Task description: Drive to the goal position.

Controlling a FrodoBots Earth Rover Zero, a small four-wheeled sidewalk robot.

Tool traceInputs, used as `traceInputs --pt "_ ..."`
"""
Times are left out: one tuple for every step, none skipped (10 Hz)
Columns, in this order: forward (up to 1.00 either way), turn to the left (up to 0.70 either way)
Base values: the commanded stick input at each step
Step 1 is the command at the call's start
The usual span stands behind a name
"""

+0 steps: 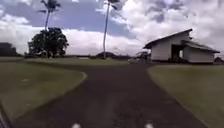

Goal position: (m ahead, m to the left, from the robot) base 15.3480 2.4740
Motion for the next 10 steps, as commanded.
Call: traceInputs --pt "0.7 0.0" --pt "0.7 0.0" --pt "0.7 -0.03" --pt "0.7 -0.16" --pt "0.7 -0.35" --pt "0.7 -0.35" --pt "0.7 -0.35" --pt "0.7 -0.35" --pt "0.7 -0.35" --pt "0.7 -0.15"
